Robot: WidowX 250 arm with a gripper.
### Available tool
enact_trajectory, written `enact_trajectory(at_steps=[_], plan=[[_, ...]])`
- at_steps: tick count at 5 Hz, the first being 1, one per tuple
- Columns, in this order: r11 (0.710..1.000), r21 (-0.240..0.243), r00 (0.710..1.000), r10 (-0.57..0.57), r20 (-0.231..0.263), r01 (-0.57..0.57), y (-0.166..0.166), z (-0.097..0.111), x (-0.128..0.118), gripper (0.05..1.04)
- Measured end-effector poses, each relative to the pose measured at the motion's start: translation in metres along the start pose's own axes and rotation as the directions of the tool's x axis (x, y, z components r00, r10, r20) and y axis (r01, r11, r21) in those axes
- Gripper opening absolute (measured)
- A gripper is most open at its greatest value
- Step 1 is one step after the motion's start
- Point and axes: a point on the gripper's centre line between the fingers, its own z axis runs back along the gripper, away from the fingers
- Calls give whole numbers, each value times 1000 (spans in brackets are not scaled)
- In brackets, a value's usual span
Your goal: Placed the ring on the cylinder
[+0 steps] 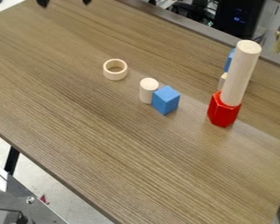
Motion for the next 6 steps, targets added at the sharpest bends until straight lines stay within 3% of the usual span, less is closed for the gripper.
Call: enact_trajectory(at_steps=[2, 3, 6], plan=[[1000, 29, 1000, -8, -18, 9, -25, -50, -1, 1000], [999, 50, 1000, 8, 16, -9, -33, -63, 4, 1000], [990, 141, 999, -9, 51, 2, -37, -96, 9, 1000]])
